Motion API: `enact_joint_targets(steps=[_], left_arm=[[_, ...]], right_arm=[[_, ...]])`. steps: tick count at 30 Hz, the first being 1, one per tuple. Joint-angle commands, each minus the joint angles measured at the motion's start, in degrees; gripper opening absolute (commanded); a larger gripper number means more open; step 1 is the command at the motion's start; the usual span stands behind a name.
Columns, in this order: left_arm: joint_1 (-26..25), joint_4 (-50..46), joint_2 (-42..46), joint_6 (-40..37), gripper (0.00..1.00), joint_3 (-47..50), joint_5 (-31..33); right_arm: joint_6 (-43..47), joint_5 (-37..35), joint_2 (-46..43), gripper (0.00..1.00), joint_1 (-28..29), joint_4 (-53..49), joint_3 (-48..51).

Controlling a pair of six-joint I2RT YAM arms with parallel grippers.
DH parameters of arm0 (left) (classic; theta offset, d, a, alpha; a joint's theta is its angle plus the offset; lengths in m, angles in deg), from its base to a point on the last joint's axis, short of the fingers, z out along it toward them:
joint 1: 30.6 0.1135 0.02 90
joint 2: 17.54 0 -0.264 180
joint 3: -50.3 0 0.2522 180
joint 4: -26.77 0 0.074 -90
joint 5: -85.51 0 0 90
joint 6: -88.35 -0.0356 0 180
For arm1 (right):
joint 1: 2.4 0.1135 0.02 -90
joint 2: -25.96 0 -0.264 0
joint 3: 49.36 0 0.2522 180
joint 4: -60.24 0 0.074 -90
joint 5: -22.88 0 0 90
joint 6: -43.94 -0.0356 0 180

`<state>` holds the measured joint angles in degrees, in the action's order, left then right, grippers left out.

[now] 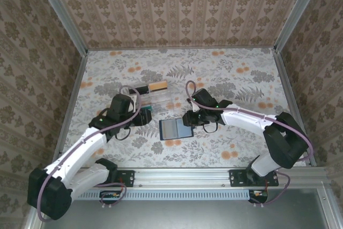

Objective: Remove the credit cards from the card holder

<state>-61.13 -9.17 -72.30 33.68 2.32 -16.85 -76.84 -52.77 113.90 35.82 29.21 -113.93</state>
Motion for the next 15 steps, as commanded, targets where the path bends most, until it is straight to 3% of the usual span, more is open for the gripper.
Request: enact_joint_targets(steps=[1, 4, 15], left_arm=[[-2.2, 10.6, -0.8, 13.5, 0.53, 3.9, -4.3], [-4.3, 16.9, -3.6, 17.9, 0.53, 6.6, -5.4], [-9.3, 25.3, -17.8, 19.8, 0.52, 4.6, -7.3]], right_arm=[[1.7, -4.1, 2.1, 0.29, 1.0, -2.8, -1.2], [2.0, -4.6, 3.9, 0.27, 2.0, -2.7, -0.7], [0.0, -6.9, 5.9, 0.19, 4.2, -1.2, 1.6]])
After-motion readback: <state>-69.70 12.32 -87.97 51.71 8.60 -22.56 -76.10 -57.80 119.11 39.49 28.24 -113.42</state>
